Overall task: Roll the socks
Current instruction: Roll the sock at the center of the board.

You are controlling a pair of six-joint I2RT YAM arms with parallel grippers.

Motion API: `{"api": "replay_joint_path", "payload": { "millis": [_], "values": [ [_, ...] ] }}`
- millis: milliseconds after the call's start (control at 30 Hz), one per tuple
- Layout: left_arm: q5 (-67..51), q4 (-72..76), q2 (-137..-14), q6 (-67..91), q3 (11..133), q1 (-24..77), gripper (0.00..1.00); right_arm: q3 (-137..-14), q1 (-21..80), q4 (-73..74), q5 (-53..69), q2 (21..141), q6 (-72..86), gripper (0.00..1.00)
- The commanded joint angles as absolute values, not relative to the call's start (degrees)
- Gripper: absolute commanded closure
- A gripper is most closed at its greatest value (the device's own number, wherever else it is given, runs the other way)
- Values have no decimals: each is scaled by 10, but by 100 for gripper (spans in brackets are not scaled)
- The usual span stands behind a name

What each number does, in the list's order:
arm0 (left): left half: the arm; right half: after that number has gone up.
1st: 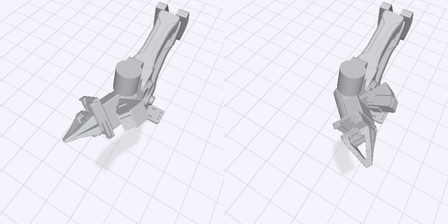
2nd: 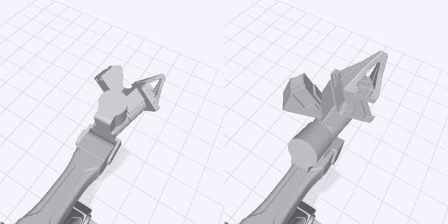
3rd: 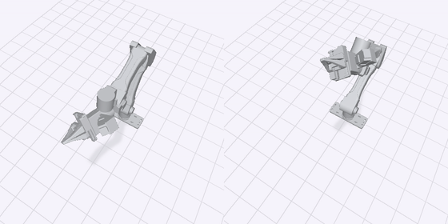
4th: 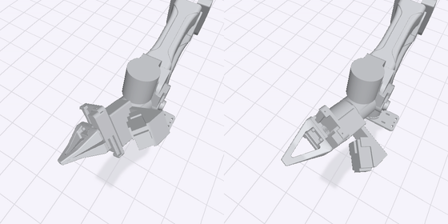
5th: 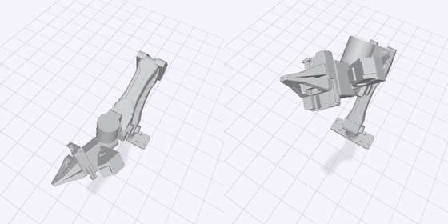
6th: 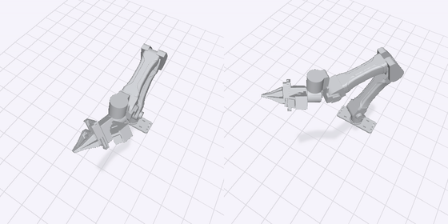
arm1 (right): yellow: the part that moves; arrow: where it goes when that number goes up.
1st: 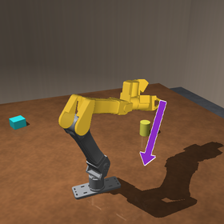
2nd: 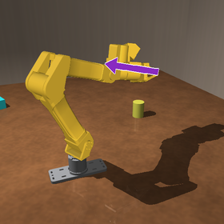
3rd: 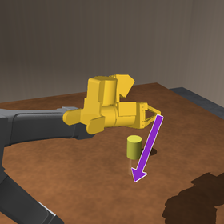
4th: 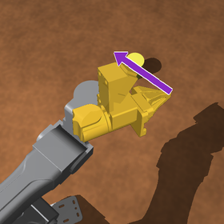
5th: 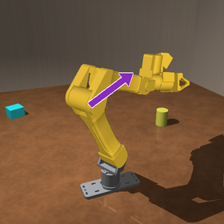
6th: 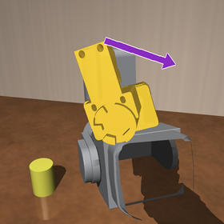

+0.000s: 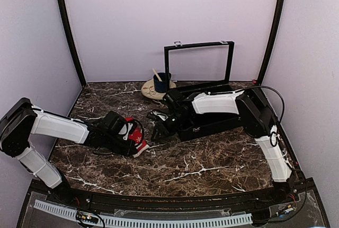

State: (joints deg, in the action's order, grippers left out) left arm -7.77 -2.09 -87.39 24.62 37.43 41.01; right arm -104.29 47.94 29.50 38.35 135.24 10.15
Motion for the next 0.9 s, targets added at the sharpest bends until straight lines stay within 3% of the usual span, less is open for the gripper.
{"api": "replay_joint_path", "payload": {
  "millis": [0,500,867],
  "values": [
    [-138,-56,-867,252,356,391,98,-1008,481,238,349,1293,66,60],
    [-332,-96,-921,229,380,326,100,-735,594,12,52,1129,-134,62],
    [-401,-139,-960,182,393,302,100,-705,699,-81,-119,1162,-258,59]
  ]
}}
